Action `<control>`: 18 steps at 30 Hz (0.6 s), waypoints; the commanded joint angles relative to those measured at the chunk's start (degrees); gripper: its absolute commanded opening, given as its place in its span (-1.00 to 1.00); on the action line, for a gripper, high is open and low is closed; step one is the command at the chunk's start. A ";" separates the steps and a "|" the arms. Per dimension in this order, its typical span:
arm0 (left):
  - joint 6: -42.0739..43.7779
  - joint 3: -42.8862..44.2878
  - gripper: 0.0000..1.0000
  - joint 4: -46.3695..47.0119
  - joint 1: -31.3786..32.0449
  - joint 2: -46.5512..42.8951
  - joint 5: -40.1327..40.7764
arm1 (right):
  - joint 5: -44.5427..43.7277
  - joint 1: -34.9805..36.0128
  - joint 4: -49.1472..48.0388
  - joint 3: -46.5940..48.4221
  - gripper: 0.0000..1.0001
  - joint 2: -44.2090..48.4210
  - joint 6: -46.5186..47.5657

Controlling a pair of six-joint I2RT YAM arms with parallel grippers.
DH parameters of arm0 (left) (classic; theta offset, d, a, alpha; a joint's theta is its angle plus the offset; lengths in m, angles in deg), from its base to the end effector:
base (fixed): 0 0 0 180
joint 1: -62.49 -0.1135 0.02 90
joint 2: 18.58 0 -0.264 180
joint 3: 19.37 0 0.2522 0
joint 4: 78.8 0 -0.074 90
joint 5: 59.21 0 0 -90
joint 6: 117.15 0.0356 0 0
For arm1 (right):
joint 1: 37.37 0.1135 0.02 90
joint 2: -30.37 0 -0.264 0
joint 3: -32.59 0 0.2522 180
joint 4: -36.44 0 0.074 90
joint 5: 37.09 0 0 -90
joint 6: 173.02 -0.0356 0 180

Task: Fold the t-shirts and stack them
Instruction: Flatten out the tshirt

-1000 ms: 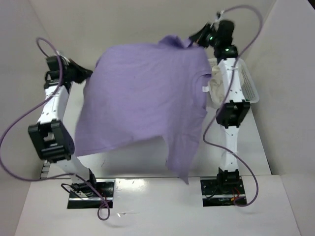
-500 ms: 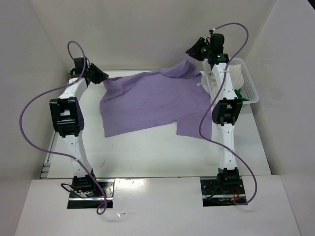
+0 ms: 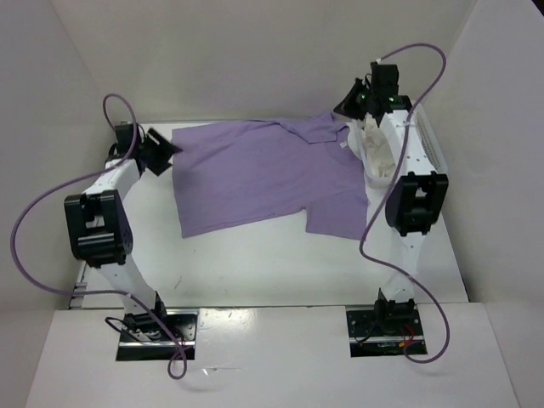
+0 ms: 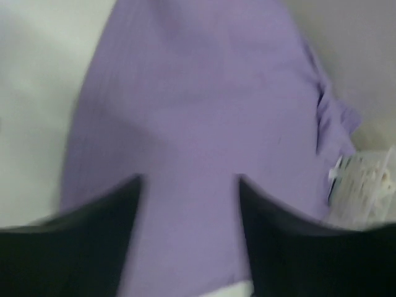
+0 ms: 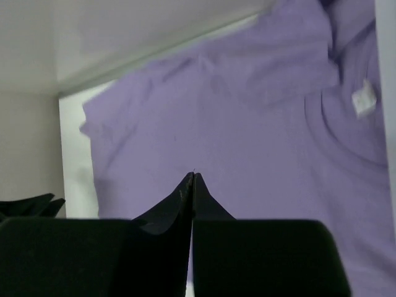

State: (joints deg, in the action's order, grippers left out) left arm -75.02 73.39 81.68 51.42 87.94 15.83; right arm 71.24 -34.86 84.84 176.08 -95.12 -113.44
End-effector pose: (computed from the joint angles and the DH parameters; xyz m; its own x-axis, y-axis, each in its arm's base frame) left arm 0.4244 0.0737 0.2471 -0.3807 -0.8046 -0.4557 -0.3817 0.5857 -0.7150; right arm 0.5051 0.0333 0.3518 -0.5942 0.4551 -0.6632 -0.0136 0.8188 0.5740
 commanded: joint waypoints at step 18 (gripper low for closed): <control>-4.75 -42.50 -0.41 -11.30 0.88 -31.56 -0.15 | -4.26 2.60 -9.32 -70.13 -0.70 47.00 -5.09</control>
State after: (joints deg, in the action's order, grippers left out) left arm -75.40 35.64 72.95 52.08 55.35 16.62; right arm 68.88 -32.35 77.58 108.81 -52.76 -117.11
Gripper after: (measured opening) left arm 0.252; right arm 0.134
